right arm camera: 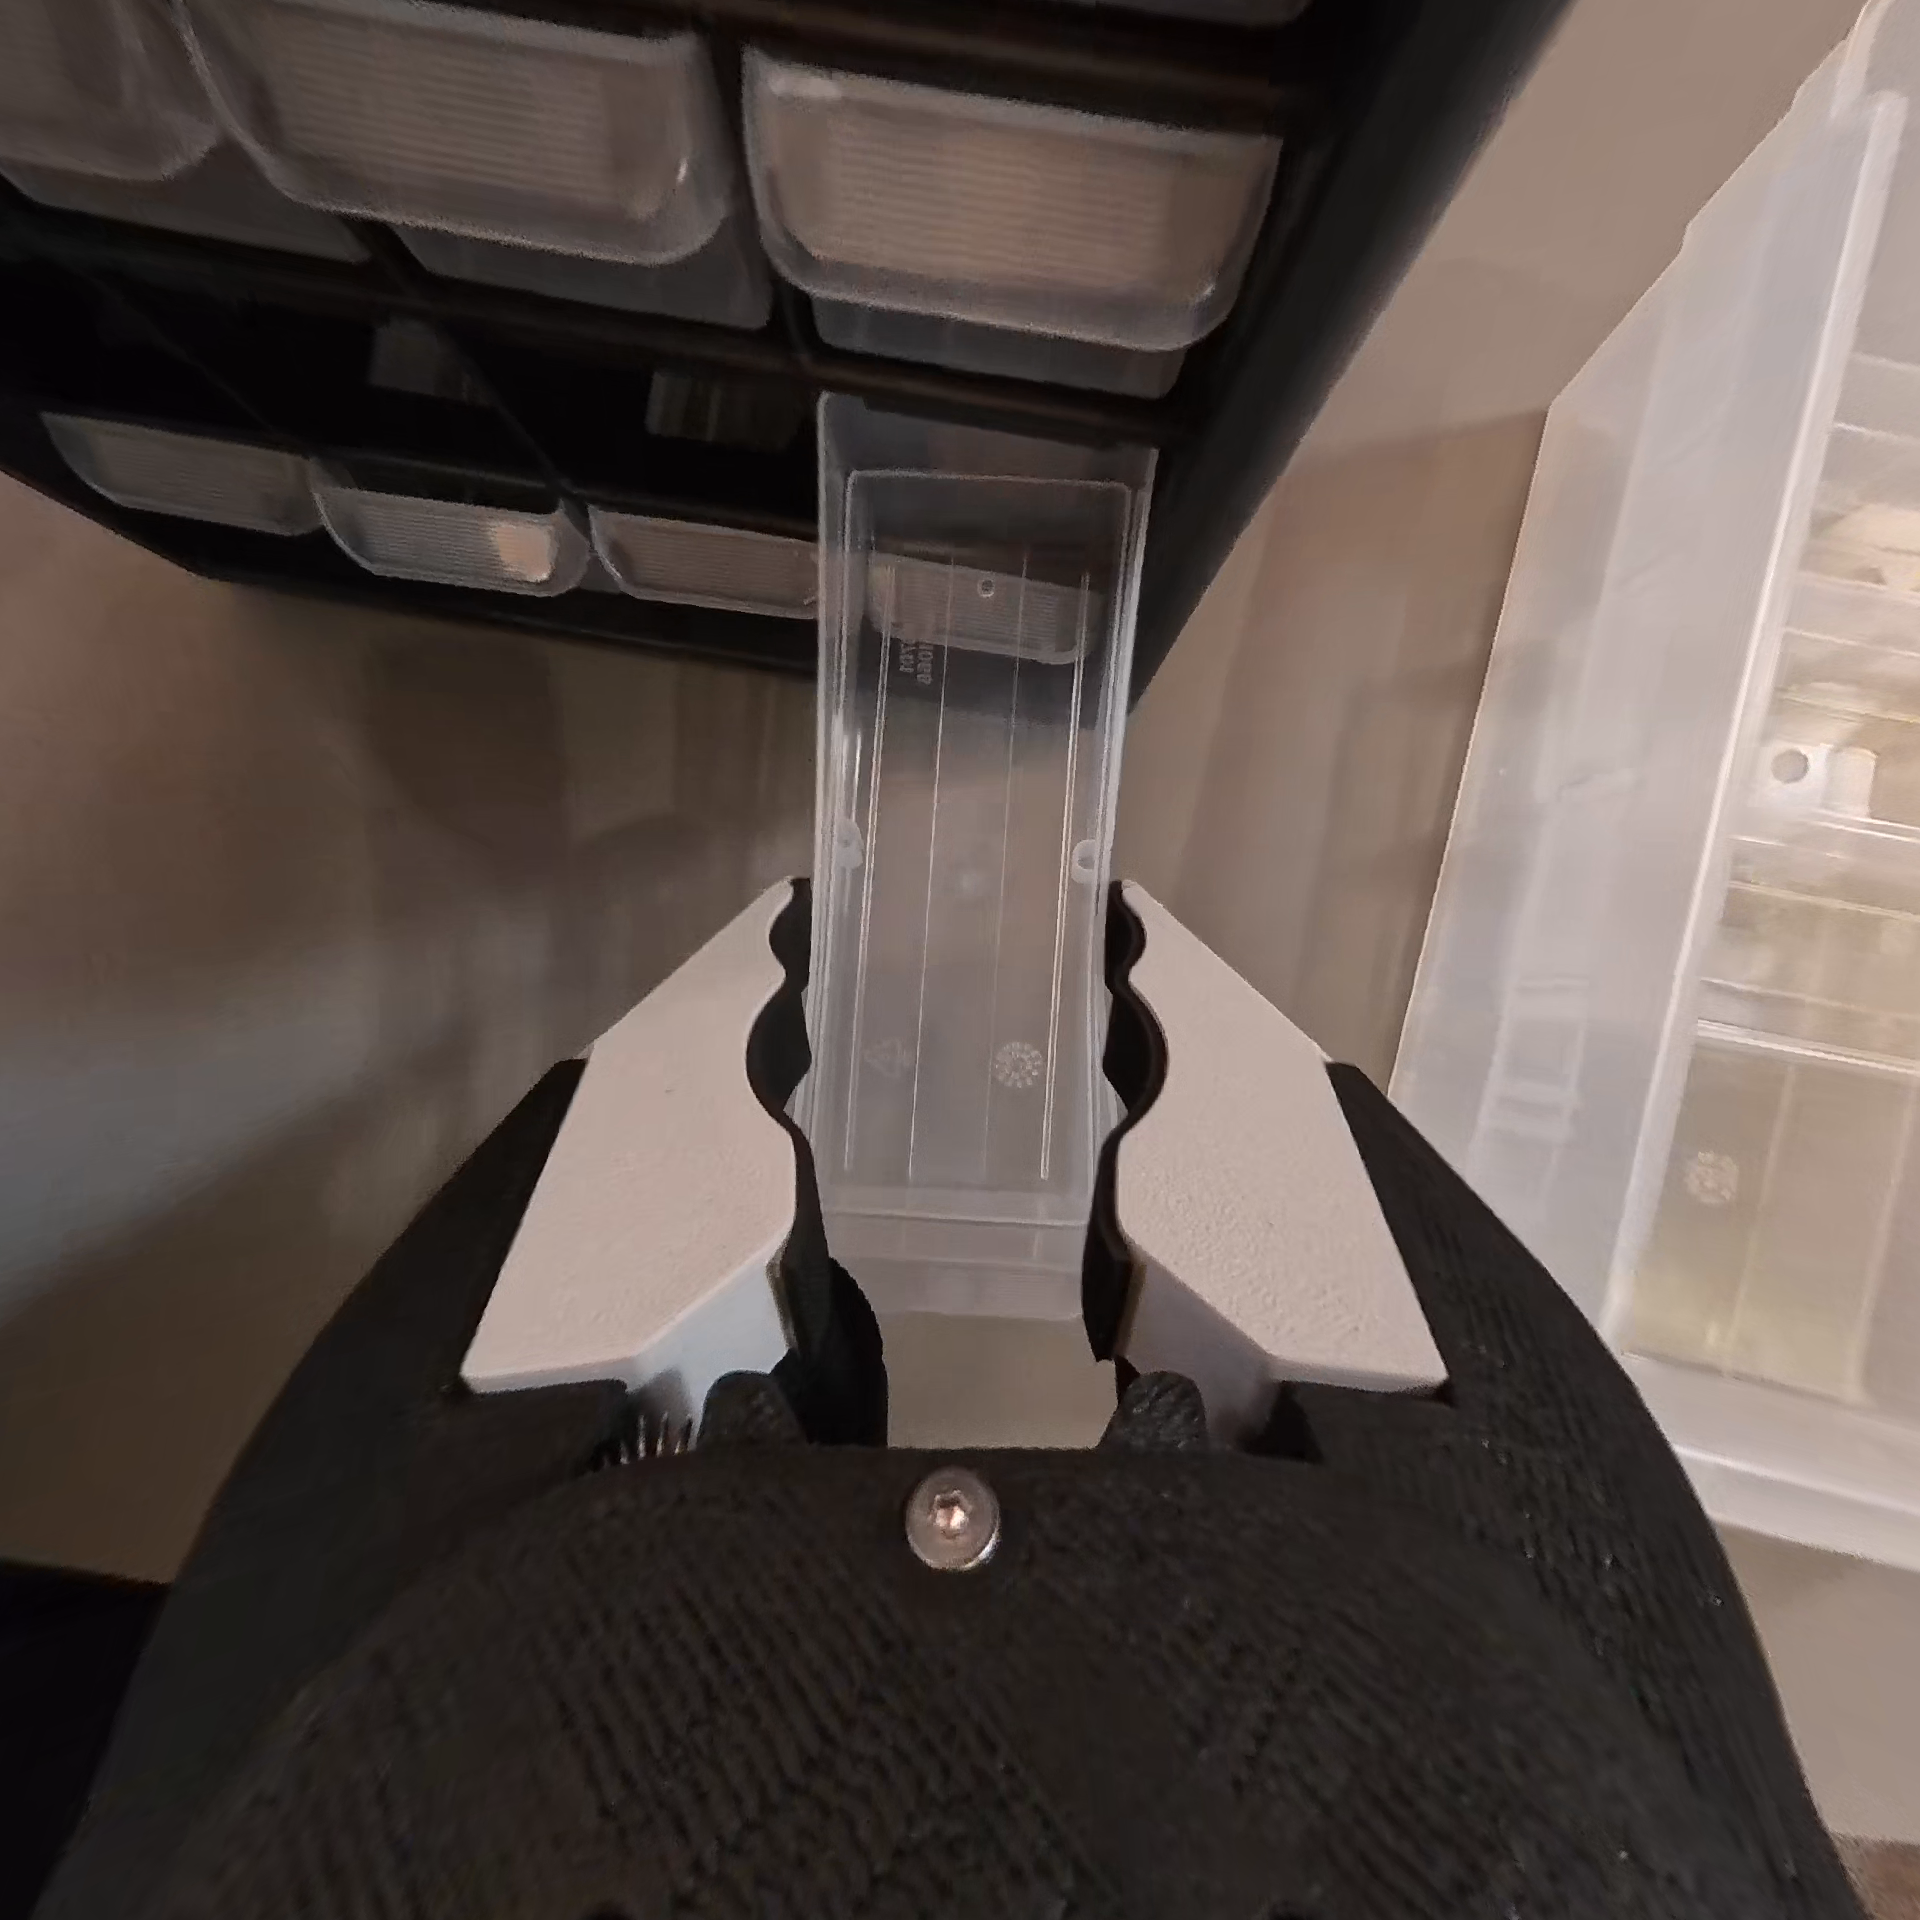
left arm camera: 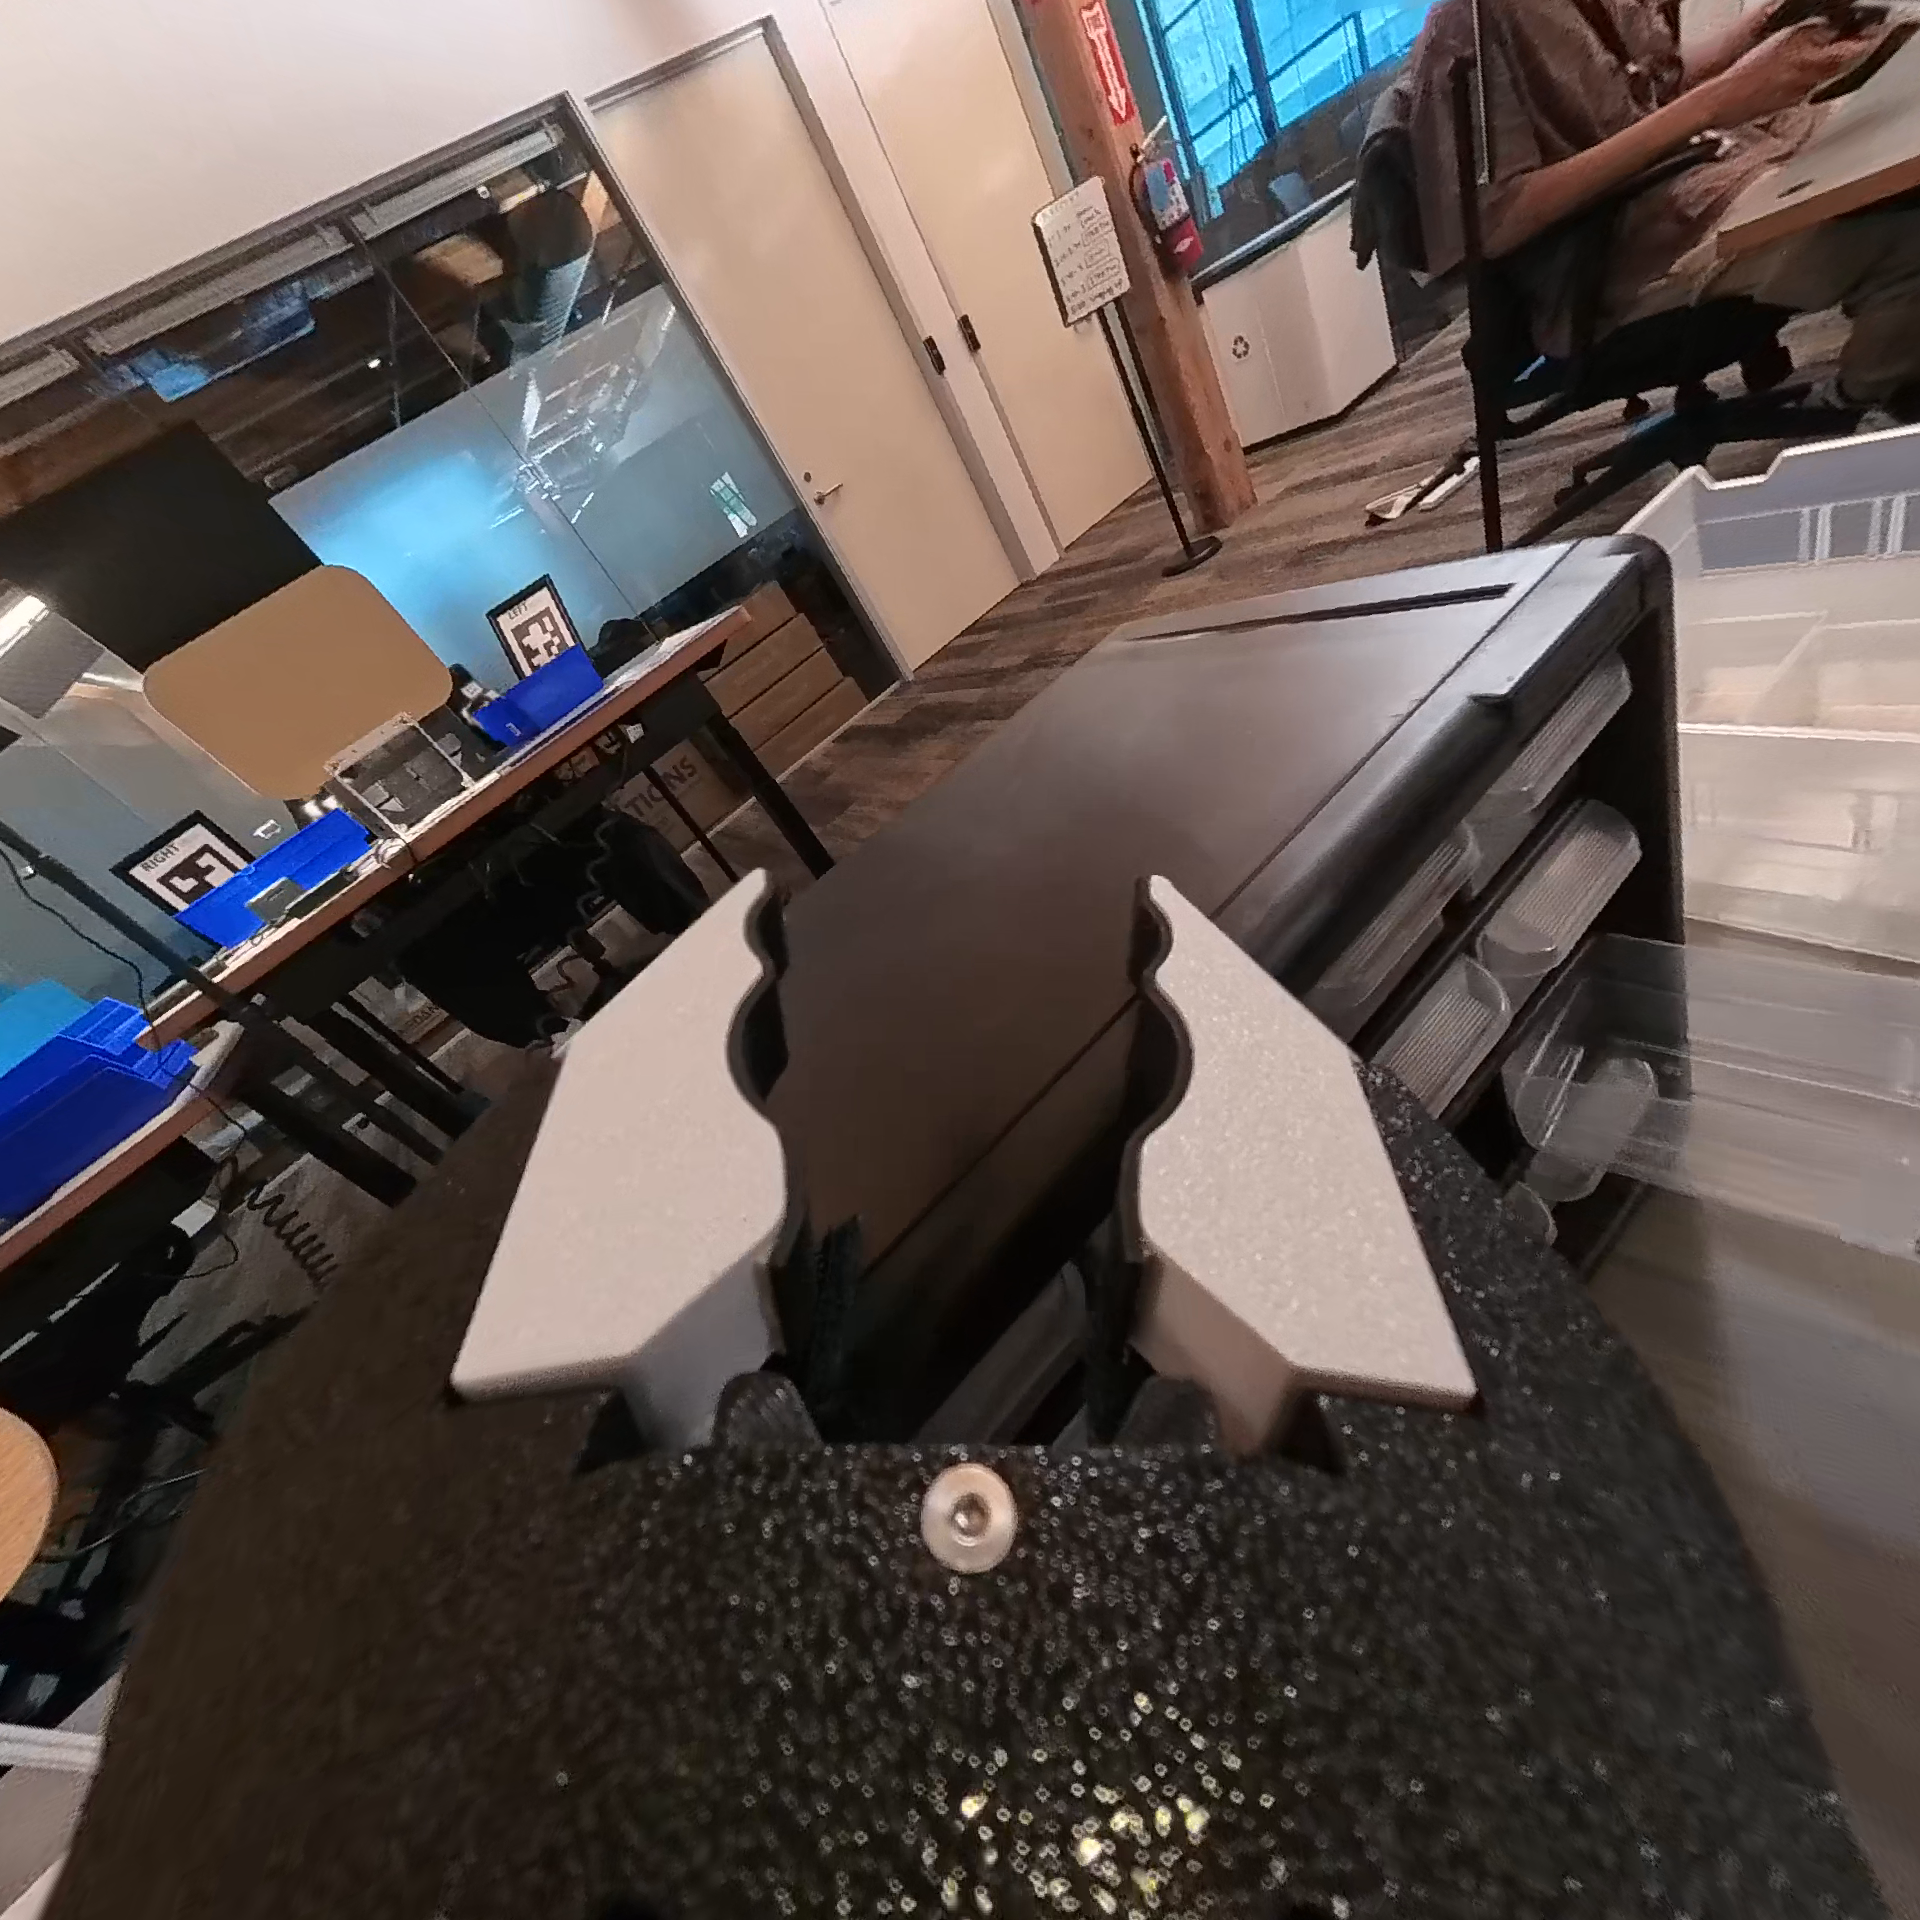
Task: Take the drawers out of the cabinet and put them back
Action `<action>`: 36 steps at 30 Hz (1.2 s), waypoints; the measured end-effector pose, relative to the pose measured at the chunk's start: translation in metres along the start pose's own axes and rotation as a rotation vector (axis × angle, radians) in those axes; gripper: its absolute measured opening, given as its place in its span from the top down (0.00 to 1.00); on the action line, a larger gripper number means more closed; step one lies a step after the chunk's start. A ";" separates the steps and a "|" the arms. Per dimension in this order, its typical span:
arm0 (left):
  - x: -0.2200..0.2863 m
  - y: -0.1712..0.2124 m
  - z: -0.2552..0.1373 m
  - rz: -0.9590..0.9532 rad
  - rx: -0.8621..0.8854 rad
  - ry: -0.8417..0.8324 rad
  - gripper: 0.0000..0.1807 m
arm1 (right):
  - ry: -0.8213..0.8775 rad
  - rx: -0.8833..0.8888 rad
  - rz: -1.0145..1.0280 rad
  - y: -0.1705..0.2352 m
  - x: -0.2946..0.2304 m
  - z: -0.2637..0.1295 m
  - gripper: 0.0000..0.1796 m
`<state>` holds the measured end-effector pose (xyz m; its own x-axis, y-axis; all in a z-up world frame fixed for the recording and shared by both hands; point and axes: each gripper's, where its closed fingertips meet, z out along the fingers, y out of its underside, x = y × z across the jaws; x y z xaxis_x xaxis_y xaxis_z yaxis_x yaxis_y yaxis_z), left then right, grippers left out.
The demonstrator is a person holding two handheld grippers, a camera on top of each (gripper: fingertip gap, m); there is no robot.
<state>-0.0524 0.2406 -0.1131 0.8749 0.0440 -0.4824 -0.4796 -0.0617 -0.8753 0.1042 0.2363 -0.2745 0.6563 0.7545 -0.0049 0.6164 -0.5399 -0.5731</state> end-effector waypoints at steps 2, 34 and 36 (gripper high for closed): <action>-0.001 0.000 0.001 -0.008 0.006 -0.007 0.63 | 0.030 -0.002 -0.010 0.003 -0.003 0.004 0.69; 0.067 -0.055 0.025 0.166 -0.073 0.424 0.50 | -0.010 0.125 -0.101 -0.017 0.019 0.026 0.71; 0.072 -0.047 0.043 0.273 -0.164 0.453 0.51 | -0.010 0.137 -0.106 -0.021 0.022 0.029 0.71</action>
<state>0.0307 0.2893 -0.1080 0.6793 -0.4262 -0.5975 -0.7081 -0.1667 -0.6861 0.0932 0.2747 -0.2864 0.5857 0.8087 0.0539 0.6164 -0.4012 -0.6775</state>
